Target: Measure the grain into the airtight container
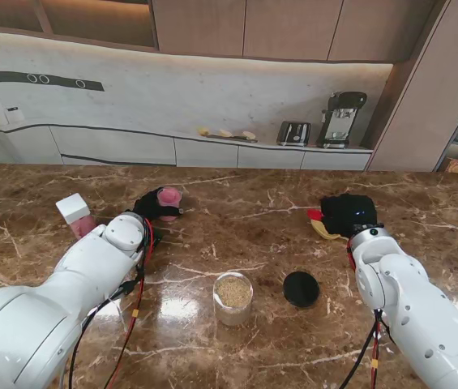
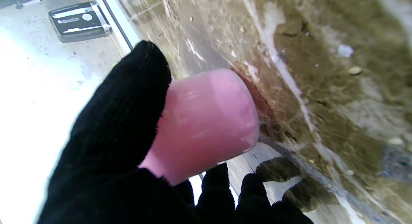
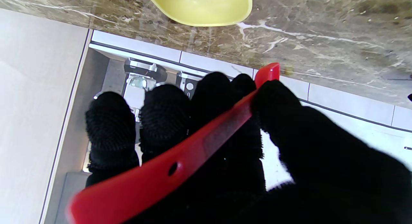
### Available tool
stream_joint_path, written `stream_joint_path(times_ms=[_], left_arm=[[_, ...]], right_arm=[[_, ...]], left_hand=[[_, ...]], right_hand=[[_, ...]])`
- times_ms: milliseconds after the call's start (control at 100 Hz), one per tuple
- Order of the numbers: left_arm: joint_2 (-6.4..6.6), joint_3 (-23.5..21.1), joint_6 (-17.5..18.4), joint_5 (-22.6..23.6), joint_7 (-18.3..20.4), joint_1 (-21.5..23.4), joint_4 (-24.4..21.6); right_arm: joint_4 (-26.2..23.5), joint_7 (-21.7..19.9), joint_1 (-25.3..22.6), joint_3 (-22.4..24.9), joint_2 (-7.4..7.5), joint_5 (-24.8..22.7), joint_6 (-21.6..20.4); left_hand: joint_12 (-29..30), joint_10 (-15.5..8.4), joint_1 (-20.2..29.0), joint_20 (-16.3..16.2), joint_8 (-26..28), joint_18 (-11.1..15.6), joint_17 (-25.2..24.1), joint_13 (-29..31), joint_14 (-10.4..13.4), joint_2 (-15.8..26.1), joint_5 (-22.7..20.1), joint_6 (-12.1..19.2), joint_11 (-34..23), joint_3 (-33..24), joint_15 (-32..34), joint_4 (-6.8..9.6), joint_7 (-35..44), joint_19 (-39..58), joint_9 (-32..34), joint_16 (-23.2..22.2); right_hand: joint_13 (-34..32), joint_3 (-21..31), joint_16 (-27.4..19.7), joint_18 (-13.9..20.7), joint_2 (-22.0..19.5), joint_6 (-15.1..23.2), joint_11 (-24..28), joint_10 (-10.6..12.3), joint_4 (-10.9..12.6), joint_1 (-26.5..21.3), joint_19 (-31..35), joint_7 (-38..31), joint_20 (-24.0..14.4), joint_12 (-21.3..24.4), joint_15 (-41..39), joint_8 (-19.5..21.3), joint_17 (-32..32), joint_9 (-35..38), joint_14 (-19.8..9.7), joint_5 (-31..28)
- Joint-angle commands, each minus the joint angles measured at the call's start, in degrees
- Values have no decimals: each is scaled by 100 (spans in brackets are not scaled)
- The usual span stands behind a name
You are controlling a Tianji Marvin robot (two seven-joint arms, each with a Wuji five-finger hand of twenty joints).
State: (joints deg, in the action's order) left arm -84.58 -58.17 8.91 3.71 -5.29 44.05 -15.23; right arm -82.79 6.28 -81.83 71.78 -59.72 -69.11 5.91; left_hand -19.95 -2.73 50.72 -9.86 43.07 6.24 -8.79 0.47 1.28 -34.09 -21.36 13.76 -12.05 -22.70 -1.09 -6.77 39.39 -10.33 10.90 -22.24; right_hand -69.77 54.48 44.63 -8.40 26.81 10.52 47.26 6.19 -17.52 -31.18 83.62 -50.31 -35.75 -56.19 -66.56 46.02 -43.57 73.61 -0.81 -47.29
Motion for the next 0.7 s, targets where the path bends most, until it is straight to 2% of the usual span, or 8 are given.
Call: stream_joint_path(times_ms=[0,110,250,360,380,440,570,690], left_arm=[[-37,58,74,20,135,46,41],[-10,60,211,20,207,22,36],[33,93,395,26,333,10,29],[79,142,568,36,409,21,3],[121,194,561,8,411,60,-104],[300,363,478,-172,398,261,-611],[789,490,135,-334,511,796,-1908],[1098,392,-30,-201,598,1192,-2751]], right_arm=[[-59,-54,-90,26,-11,-7,51],[-126,-46,-140,60,-19,3,71],[-224,-38,-212,103,-27,-4,84],[-281,-1,-259,126,-38,10,99],[-289,7,-266,130,-40,14,100],[-312,16,-281,143,-42,18,98],[-360,22,-299,182,-46,21,79],[-388,84,-299,202,-61,70,58]], left_hand=[[-36,-310,312,-845,231,-902,618,301,-22,1132,-1174,343,-289,-173,561,101,1282,1369,298,-229],[86,-483,381,-936,418,-879,603,419,-3,1225,-1155,313,-441,-67,645,136,1132,1420,628,-276],[113,-482,424,-1073,543,-915,599,820,-85,1290,-1139,235,-543,25,777,140,1021,1515,1328,-297],[93,-381,458,-1548,646,-1021,502,1191,-221,1295,-1170,210,-581,93,914,168,920,1769,1830,-354],[88,-376,450,-1628,656,-1051,501,1267,-248,1290,-1181,208,-586,95,941,171,916,1815,1879,-363],[69,-314,441,-2361,715,-1198,386,1505,-389,1255,-1220,175,-576,35,1033,167,867,2111,1914,-408],[51,-321,428,-2737,730,-1299,397,1745,-522,1239,-1252,103,-618,17,1155,163,829,2242,2109,-468],[37,-357,412,-2809,735,-1348,515,1933,-565,1225,-1267,118,-663,-8,1258,163,817,2278,2380,-521]], right_hand=[[-130,461,45,-13,-28,540,145,116,77,-242,32,-272,-148,1,-39,172,44,160,-136,-179],[-130,458,45,-13,-28,537,146,120,76,-240,32,-271,-148,2,-39,174,44,173,-136,-178],[-130,459,45,-13,-27,545,144,115,76,-241,32,-272,-148,2,-39,176,44,167,-136,-184],[-130,459,45,-13,-25,541,144,115,76,-242,32,-271,-148,2,-39,176,44,167,-136,-182],[-130,458,45,-13,-26,541,144,115,76,-241,32,-271,-148,2,-39,176,44,167,-136,-182],[-130,458,45,-13,-28,539,144,115,75,-238,32,-272,-148,2,-39,176,44,168,-136,-186],[-131,460,44,-13,-28,545,144,118,76,-241,32,-271,-148,2,-37,176,44,170,-138,-188],[-138,461,43,-15,-26,545,145,127,74,-233,21,-272,-140,1,-39,180,25,170,-139,-188]])
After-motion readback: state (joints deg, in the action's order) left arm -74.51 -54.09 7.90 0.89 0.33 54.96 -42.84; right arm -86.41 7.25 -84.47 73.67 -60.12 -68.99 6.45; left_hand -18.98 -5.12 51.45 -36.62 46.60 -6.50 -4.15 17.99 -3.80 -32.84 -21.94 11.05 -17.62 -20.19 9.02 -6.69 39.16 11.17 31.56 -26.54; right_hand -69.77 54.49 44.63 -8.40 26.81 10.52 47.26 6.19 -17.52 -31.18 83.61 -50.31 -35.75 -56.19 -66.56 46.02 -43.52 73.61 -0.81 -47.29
